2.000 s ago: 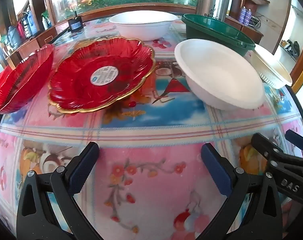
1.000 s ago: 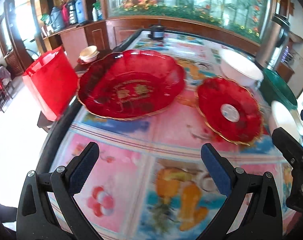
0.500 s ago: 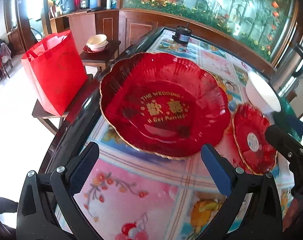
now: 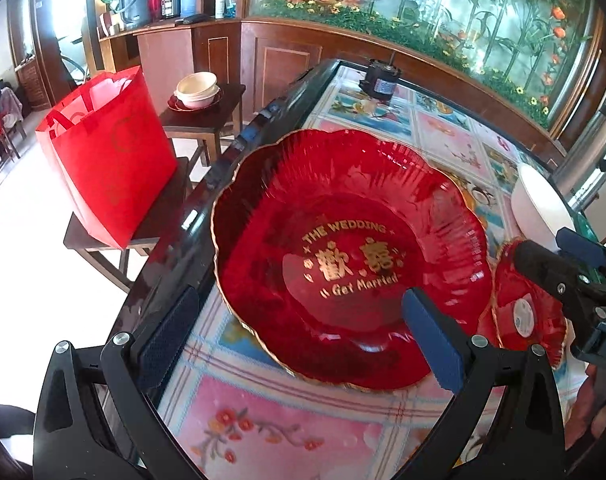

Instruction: Organize plates and bowls

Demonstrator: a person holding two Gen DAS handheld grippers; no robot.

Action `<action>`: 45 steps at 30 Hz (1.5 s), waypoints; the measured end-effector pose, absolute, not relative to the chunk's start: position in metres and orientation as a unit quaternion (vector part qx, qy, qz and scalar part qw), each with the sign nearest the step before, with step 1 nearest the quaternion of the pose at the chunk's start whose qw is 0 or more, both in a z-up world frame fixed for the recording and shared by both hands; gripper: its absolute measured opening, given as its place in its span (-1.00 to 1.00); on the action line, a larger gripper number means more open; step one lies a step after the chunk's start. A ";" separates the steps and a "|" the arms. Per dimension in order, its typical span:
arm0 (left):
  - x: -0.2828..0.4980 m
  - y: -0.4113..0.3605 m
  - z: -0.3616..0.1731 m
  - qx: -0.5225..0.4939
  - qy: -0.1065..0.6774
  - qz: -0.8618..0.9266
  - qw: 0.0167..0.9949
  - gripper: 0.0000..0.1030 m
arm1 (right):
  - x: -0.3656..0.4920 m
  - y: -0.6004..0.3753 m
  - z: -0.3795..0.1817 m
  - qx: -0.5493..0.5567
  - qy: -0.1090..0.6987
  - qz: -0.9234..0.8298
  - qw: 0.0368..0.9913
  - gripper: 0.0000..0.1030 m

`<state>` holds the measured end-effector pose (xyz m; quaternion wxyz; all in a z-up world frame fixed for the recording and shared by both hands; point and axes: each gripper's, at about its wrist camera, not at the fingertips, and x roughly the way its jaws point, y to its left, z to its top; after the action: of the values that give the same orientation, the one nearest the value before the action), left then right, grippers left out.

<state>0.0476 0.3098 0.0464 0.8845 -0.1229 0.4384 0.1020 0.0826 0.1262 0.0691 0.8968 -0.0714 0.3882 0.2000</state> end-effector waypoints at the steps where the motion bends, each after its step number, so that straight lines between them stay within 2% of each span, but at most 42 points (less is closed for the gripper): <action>1: 0.050 0.311 0.045 -0.120 0.442 0.107 0.883 0.99 | 0.085 0.127 0.068 -0.073 0.391 0.201 0.895 0.97; 14: 0.069 0.322 0.032 -0.112 0.474 0.110 0.866 1.00 | 0.107 0.138 0.060 -0.097 0.409 0.194 0.887 0.93; 17: 0.071 0.324 0.033 -0.113 0.473 0.107 0.867 0.92 | 0.113 0.142 0.058 -0.100 0.415 0.191 0.884 0.71; 19: 0.073 0.324 0.034 -0.109 0.475 0.107 0.867 0.88 | 0.119 0.141 0.055 -0.092 0.426 0.194 0.879 0.49; 20: 0.075 0.324 0.034 -0.109 0.476 0.105 0.866 0.83 | 0.122 0.141 0.053 -0.088 0.431 0.194 0.877 0.49; 21: 0.076 0.324 0.034 -0.111 0.478 0.102 0.865 0.68 | 0.125 0.141 0.052 -0.086 0.436 0.193 0.875 0.49; 23: 0.080 0.326 0.032 -0.115 0.485 0.100 0.861 0.53 | 0.130 0.141 0.049 -0.083 0.444 0.194 0.871 0.40; 25: 0.084 0.327 0.031 -0.115 0.490 0.102 0.858 0.52 | 0.133 0.141 0.048 -0.078 0.449 0.201 0.867 0.18; 29: 0.089 0.327 0.027 -0.111 0.494 0.107 0.856 0.52 | 0.137 0.144 0.045 -0.071 0.456 0.209 0.862 0.05; 31: 0.090 0.330 0.025 -0.115 0.497 0.111 0.853 0.47 | 0.139 0.144 0.042 -0.063 0.463 0.214 0.858 -0.17; 32: 0.090 0.331 0.025 -0.118 0.498 0.112 0.852 0.38 | 0.142 0.144 0.040 -0.057 0.468 0.217 0.855 -0.27; 33: 0.091 0.333 0.025 -0.122 0.497 0.117 0.851 0.29 | 0.143 0.143 0.039 -0.051 0.471 0.219 0.853 -0.51; 34: 0.091 0.335 0.025 -0.125 0.496 0.120 0.851 0.22 | 0.144 0.143 0.038 -0.046 0.473 0.222 0.851 -0.66; 36: 0.091 0.341 0.025 -0.133 0.495 0.129 0.849 -0.14 | 0.147 0.140 0.035 -0.030 0.482 0.232 0.845 -0.81; 37: 0.092 0.343 0.025 -0.134 0.496 0.132 0.848 -0.21 | 0.147 0.140 0.033 -0.027 0.485 0.235 0.842 -0.83; 39: 0.092 0.346 0.025 -0.133 0.494 0.139 0.848 -0.48 | 0.143 0.141 0.034 -0.034 0.478 0.233 0.846 -0.83; 42: 0.089 0.351 0.024 -0.139 0.491 0.144 0.848 -0.65 | 0.140 0.139 0.035 -0.036 0.476 0.231 0.848 -0.83; 45: 0.088 0.354 0.023 -0.151 0.490 0.140 0.847 -0.69 | 0.135 0.137 0.040 -0.034 0.469 0.233 0.851 -0.83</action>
<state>0.0877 0.3538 0.0228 0.8472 -0.1513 0.4896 0.1402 0.1352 0.1372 0.0400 0.8511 -0.0337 0.4693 0.2328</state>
